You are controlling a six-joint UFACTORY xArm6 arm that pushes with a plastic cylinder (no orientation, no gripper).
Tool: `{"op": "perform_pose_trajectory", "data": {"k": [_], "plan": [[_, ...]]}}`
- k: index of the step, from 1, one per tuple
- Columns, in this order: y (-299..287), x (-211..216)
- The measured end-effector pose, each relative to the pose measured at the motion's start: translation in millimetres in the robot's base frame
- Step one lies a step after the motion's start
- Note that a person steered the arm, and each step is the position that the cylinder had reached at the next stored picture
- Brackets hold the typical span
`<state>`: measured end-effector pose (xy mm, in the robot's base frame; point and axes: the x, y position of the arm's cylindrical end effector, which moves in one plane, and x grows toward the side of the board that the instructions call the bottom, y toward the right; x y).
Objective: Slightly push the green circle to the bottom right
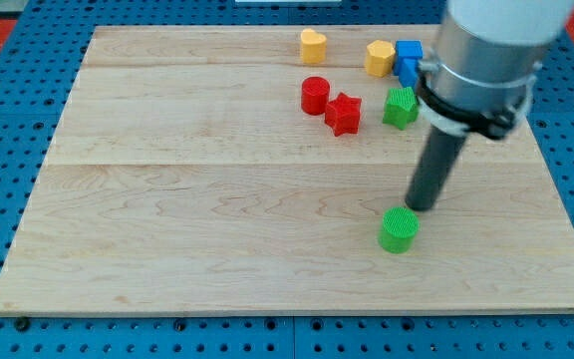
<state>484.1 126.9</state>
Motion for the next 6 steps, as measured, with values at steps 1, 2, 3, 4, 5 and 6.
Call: {"op": "perform_pose_trajectory", "data": {"k": [1, 2, 3, 4, 5, 6], "plan": [[-45.6, 2.9], [-13.6, 74.8], [-3.8, 65.7], [-36.1, 61.8], [-38.6, 131.4], [-34.8, 134.6]]}}
